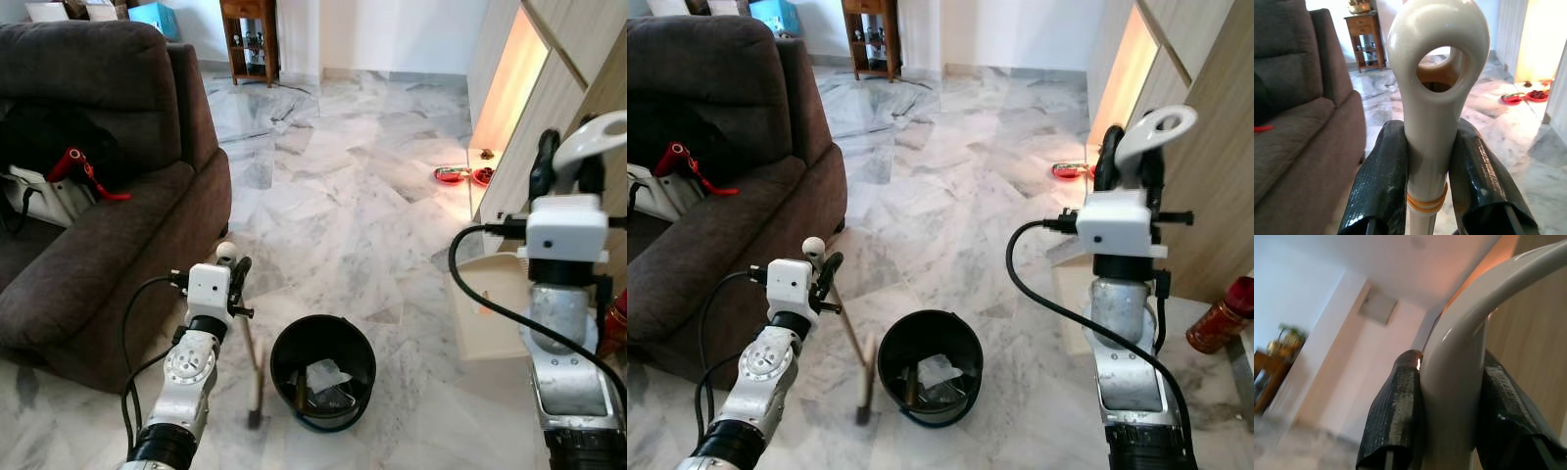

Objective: Sweep floor

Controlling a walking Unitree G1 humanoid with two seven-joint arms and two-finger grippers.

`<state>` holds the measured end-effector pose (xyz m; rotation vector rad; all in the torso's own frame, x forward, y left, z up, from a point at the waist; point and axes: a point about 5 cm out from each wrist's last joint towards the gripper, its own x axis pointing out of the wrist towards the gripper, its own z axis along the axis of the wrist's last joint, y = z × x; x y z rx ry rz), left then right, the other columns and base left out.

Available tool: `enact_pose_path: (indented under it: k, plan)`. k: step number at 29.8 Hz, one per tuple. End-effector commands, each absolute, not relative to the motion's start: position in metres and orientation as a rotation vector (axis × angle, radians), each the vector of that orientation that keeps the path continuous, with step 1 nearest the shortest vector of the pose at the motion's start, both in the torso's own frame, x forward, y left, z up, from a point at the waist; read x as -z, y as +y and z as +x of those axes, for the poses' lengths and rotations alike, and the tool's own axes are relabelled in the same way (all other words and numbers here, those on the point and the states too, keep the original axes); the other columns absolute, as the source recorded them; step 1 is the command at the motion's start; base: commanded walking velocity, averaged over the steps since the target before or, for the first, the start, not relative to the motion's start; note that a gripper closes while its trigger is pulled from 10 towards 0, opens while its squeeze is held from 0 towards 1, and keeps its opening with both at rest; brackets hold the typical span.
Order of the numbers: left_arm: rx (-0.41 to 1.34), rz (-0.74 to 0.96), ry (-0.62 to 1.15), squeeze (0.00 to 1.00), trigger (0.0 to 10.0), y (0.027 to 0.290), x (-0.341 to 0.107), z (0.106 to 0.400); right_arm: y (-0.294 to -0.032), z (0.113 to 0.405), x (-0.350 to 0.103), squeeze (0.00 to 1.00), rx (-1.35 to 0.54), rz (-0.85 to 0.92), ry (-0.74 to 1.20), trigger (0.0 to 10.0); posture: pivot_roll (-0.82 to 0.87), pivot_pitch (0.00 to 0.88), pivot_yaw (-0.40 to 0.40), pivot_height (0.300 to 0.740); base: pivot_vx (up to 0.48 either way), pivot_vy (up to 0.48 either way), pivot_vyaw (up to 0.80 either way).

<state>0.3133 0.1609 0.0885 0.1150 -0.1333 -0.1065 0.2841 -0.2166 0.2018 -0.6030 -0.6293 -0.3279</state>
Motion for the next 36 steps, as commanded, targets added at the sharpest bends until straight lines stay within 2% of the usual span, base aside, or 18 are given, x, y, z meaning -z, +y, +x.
enact_pose_path:
  k: [1,6,8,13,18,21,24,36]
  plan:
    - [0.111,0.119,-0.177,0.00,10.0,0.163,-0.096,0.312,-0.220,0.283,-0.190,0.00,0.336,-0.603,-0.593,10.0,-0.03,0.000,0.028,0.740,0.000,0.000,0.00]
    - [0.107,0.122,-0.171,0.00,10.0,0.167,-0.094,0.309,-0.224,0.283,-0.173,0.00,0.327,-0.589,-0.523,10.0,-0.03,0.000,0.028,0.740,0.000,0.000,0.00]
    - [0.098,0.128,-0.156,0.00,10.0,0.171,-0.090,0.305,-0.231,0.281,-0.138,0.00,0.325,-0.558,-0.379,10.0,-0.02,0.000,0.028,0.740,0.000,0.000,0.00]
    - [0.094,0.121,-0.148,0.00,10.0,0.173,-0.089,0.303,-0.239,0.275,-0.116,0.00,0.348,-0.535,-0.296,10.0,-0.02,0.000,0.031,0.740,0.000,0.000,0.00]
    - [0.096,0.116,-0.139,0.00,10.0,0.174,-0.087,0.301,-0.248,0.271,-0.102,0.00,0.391,-0.445,-0.227,10.0,-0.03,0.000,0.034,0.740,0.000,0.000,0.00]
    - [0.095,0.114,-0.136,0.00,10.0,0.174,-0.087,0.300,-0.253,0.268,-0.088,0.00,0.415,-0.334,-0.173,10.0,-0.03,0.000,0.033,0.740,0.000,0.000,0.00]
    - [0.096,0.114,-0.134,0.00,10.0,0.174,-0.086,0.301,-0.251,0.268,-0.076,0.00,0.401,-0.262,-0.128,10.0,-0.03,0.000,0.031,0.740,0.000,0.000,0.00]
    - [0.103,0.110,-0.134,0.00,10.0,0.171,-0.087,0.301,-0.253,0.266,-0.067,0.00,0.404,-0.182,-0.113,10.0,-0.03,0.000,0.032,0.740,-0.021,0.000,0.00]
